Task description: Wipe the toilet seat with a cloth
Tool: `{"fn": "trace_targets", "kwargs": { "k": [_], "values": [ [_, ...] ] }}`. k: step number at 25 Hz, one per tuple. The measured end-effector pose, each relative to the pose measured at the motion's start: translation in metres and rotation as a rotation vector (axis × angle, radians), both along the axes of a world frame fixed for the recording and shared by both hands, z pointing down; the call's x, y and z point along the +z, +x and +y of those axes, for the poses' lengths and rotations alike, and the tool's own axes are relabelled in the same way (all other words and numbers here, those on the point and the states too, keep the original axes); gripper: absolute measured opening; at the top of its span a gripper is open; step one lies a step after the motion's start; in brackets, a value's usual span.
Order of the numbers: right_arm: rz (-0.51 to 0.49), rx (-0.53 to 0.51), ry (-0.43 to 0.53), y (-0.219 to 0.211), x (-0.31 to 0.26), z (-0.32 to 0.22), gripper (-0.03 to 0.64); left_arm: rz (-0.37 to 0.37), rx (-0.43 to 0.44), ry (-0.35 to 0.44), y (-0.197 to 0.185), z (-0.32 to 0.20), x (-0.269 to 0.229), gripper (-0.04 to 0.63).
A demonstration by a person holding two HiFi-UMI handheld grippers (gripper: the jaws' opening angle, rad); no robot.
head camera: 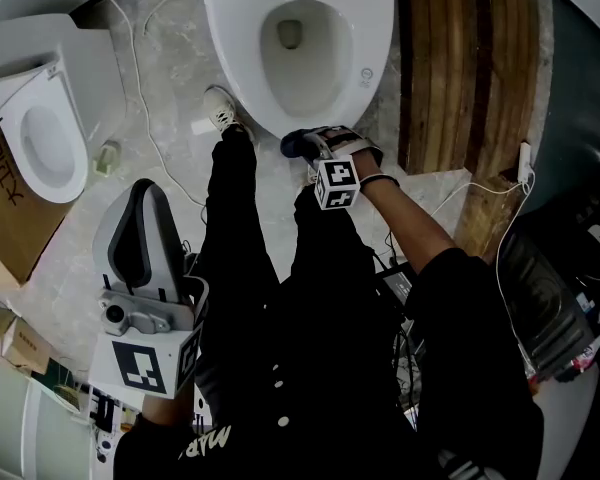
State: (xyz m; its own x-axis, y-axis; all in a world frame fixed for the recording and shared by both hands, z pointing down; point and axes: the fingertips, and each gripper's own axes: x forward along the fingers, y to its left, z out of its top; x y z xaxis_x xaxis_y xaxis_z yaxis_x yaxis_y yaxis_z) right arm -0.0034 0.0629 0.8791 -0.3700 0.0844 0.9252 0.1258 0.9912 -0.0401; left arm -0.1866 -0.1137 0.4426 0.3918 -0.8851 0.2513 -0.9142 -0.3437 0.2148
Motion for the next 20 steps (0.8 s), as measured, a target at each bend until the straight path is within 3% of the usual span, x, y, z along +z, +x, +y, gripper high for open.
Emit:
{"fn": "trace_targets", "kwargs": {
  "k": [20],
  "values": [
    [-0.074, 0.034, 0.023, -0.065, -0.001, -0.045, 0.097, 0.0, -0.059, -0.009, -0.035, -0.01, 0.006, 0.008]
  ]
}}
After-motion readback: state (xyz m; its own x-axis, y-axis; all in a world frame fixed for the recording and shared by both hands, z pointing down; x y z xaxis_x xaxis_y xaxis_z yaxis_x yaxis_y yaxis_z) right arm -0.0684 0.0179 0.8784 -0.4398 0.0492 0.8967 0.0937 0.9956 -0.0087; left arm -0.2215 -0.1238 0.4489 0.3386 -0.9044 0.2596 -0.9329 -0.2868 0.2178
